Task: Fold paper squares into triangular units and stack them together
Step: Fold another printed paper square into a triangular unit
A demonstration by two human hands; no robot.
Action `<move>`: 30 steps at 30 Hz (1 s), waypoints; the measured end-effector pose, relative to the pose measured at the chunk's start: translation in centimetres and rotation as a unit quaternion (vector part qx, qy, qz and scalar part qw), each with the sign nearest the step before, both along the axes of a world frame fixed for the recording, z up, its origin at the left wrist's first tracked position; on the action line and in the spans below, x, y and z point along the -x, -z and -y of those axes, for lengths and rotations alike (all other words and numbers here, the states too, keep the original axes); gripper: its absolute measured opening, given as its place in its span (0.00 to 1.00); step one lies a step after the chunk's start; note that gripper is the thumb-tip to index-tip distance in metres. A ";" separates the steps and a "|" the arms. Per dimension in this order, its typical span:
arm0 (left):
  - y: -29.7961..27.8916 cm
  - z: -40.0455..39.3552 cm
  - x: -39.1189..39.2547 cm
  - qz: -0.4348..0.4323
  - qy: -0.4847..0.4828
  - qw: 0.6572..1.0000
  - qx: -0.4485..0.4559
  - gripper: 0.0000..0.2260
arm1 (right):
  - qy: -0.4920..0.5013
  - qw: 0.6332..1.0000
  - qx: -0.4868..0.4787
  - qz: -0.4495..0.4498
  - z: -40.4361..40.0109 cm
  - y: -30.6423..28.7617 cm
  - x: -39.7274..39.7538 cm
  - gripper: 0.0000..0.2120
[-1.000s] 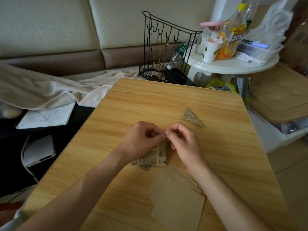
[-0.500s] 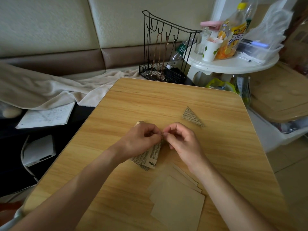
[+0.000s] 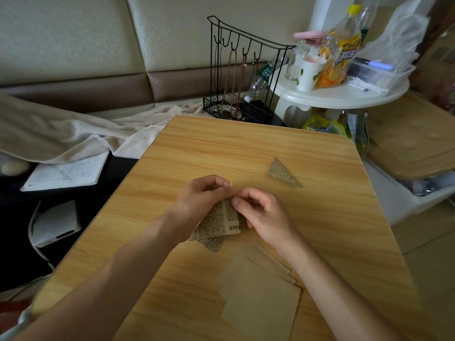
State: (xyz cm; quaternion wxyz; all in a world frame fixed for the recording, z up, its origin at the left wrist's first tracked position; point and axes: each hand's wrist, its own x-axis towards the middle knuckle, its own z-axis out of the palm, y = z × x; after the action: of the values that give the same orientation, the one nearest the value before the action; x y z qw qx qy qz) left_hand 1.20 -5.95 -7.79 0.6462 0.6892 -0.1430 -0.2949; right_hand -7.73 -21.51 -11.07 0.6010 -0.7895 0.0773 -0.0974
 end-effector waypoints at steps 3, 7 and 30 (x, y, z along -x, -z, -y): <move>-0.1 0.0 0.0 -0.002 0.007 1.000 -0.002 0.02 | 0.008 1.000 -0.002 -0.006 0.2 0.0 0.0 0.09; -0.2 0.0 0.0 -0.003 0.023 1.000 -0.007 0.03 | 0.008 0.999 -0.038 -0.016 0.3 -0.2 0.0 0.08; 0.3 0.0 -0.3 -0.017 -0.039 0.999 -0.004 0.06 | 0.043 0.999 0.021 -0.025 0.0 0.2 -0.3 0.03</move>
State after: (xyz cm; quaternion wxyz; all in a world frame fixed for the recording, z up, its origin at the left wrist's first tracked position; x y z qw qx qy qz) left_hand 1.55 -5.91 -8.13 0.6570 0.6915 -0.1035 -0.2818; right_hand -7.42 -21.53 -11.24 0.5772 -0.8004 0.1239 -0.1046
